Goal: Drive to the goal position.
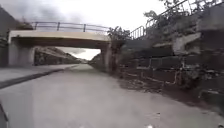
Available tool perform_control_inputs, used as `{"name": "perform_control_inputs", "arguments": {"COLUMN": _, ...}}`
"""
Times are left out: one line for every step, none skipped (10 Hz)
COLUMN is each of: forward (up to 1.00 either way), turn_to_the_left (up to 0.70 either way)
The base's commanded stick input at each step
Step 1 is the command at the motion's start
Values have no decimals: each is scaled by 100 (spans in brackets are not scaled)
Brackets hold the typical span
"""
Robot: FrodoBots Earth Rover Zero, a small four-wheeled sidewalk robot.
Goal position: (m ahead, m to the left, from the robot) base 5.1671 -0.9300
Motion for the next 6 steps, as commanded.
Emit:
{"name": "perform_control_inputs", "arguments": {"forward": 70, "turn_to_the_left": 27}}
{"name": "perform_control_inputs", "arguments": {"forward": 70, "turn_to_the_left": 27}}
{"name": "perform_control_inputs", "arguments": {"forward": 70, "turn_to_the_left": 27}}
{"name": "perform_control_inputs", "arguments": {"forward": 70, "turn_to_the_left": 27}}
{"name": "perform_control_inputs", "arguments": {"forward": 70, "turn_to_the_left": 27}}
{"name": "perform_control_inputs", "arguments": {"forward": 70, "turn_to_the_left": 27}}
